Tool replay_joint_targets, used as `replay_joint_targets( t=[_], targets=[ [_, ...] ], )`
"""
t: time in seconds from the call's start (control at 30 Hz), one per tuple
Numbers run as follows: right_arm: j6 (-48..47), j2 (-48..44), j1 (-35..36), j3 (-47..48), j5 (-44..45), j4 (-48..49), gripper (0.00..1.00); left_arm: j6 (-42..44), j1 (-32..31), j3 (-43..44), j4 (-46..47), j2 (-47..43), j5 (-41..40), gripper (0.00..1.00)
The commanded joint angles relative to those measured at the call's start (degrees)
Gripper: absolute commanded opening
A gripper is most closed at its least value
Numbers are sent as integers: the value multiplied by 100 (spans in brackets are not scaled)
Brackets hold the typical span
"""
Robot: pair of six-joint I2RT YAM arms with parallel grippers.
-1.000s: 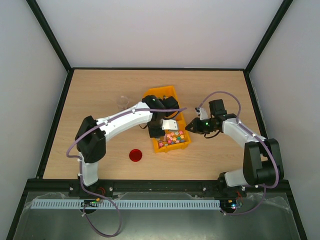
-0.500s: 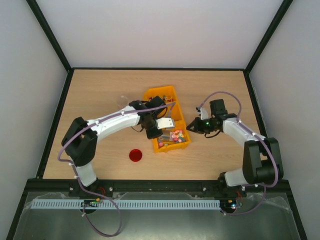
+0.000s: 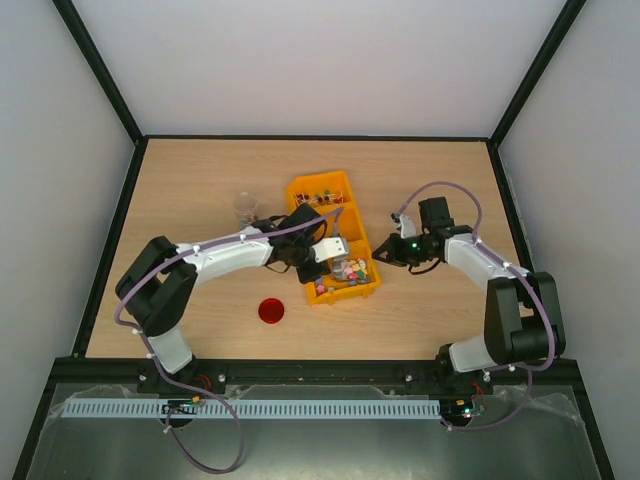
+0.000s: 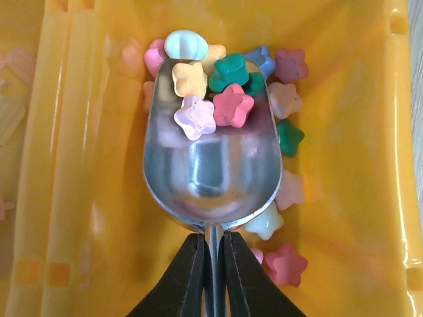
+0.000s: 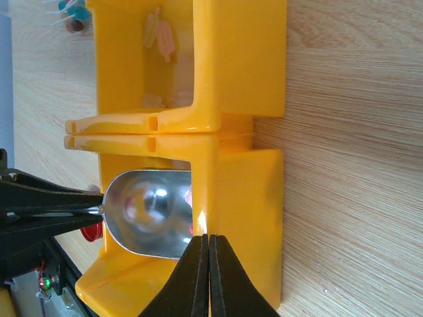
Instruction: Pack the candies
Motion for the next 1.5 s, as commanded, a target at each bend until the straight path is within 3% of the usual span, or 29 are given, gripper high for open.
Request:
replay_joint_targets(
  t=[0.0, 0.67, 1.13, 1.47],
  targets=[
    [-179, 236, 122, 18, 55, -437, 1, -309, 18, -756, 913, 127, 425, 2],
    [-1183, -402, -167, 366, 56, -1224, 4, -883, 498, -2313, 3166, -1000, 1090, 2],
    [-1148, -645, -232, 671, -46, -1272, 5, -830, 996, -2986, 3709, -1900, 1951, 2],
    [-852, -761, -235, 681, -231, -869, 16, -1203, 1127, -3143, 3796, -2704, 2259, 2]
  ],
)
